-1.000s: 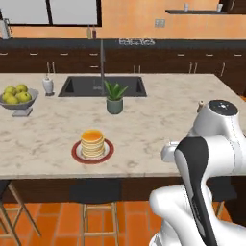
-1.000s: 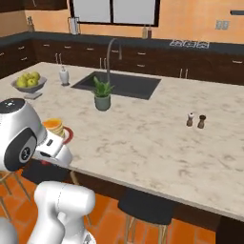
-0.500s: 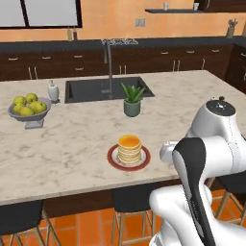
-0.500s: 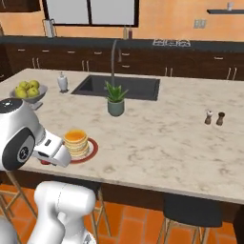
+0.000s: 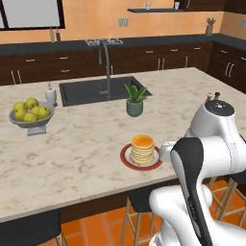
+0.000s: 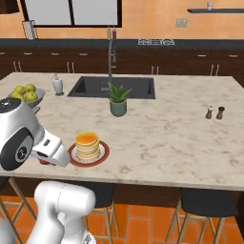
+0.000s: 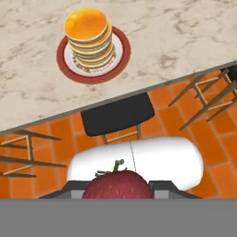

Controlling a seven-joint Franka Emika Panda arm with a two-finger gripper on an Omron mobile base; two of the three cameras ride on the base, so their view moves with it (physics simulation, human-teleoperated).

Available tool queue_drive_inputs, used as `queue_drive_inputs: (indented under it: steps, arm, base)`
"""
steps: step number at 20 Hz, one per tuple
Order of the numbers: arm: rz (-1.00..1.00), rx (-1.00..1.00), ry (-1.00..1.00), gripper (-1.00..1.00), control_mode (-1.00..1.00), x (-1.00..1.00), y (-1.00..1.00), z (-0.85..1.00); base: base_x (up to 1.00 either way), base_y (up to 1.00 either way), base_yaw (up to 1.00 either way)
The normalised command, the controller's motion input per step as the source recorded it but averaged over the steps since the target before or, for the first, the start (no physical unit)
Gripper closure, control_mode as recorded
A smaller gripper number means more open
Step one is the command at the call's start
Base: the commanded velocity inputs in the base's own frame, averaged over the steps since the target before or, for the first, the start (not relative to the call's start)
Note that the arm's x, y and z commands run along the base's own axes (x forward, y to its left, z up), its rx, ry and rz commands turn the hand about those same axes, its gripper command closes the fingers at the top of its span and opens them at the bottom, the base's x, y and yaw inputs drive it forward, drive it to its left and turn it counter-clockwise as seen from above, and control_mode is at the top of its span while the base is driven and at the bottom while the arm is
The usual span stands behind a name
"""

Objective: Take the strawberry from the fridge and place it on top of the pancake, located on the dining counter.

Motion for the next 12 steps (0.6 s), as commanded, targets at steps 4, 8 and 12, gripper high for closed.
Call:
queue_drive_inputs:
  steps: [4, 8, 12]
  arm:
    - [0.0, 0.0, 0.0, 1.0, 1.0, 0.0, 0.0, 0.0]
    - [0.0, 0.0, 0.0, 1.0, 1.0, 0.0, 0.0, 0.0]
    - [0.0, 0.0, 0.0, 1.0, 1.0, 0.0, 0.0, 0.0]
  base:
    - [0.57, 0.0, 0.08]
    - [0.53, 0.03, 0.06]
    - [0.37, 0.19, 0.04]
